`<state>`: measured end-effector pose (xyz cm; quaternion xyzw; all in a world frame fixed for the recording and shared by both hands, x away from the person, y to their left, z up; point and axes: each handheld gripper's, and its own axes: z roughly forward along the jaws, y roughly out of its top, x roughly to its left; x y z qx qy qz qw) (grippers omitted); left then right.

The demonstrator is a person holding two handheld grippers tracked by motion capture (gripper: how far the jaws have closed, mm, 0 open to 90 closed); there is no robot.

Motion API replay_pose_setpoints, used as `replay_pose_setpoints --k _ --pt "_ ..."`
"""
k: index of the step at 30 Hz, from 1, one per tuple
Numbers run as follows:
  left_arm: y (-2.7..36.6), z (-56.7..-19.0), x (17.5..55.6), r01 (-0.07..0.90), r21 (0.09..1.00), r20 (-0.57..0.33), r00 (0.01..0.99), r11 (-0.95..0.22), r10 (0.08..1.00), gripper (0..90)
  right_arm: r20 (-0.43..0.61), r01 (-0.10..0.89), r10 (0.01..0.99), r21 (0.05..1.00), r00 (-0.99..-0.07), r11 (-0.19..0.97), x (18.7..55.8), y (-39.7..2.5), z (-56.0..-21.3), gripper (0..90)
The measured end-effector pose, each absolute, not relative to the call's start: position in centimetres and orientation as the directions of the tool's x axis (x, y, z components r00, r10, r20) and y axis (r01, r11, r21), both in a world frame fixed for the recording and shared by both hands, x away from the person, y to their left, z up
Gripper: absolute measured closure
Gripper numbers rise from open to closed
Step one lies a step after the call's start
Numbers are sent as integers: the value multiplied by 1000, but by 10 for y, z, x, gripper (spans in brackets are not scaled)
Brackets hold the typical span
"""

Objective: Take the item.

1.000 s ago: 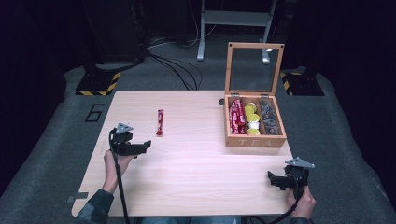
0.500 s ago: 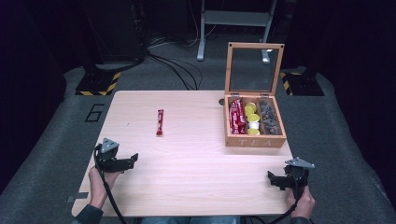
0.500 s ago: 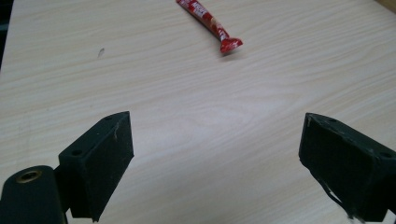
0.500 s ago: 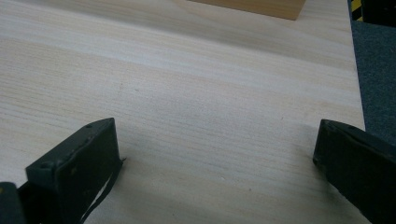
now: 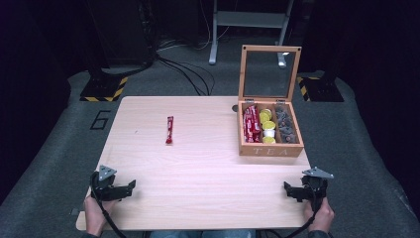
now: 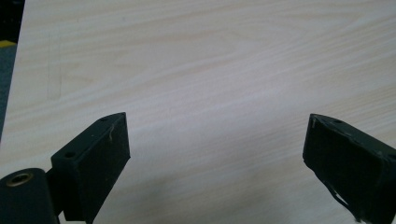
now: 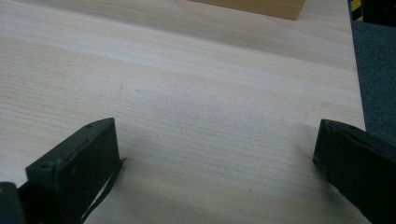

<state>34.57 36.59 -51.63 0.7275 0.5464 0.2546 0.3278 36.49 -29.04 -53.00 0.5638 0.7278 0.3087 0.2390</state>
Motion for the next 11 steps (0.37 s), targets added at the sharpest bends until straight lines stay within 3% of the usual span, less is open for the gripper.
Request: replay_pose_setpoints --k 11 --pt "378 -531 338 643 744 33 235 -181 971 67 0 673 968 719 -249 173 365 -290 -530 0"
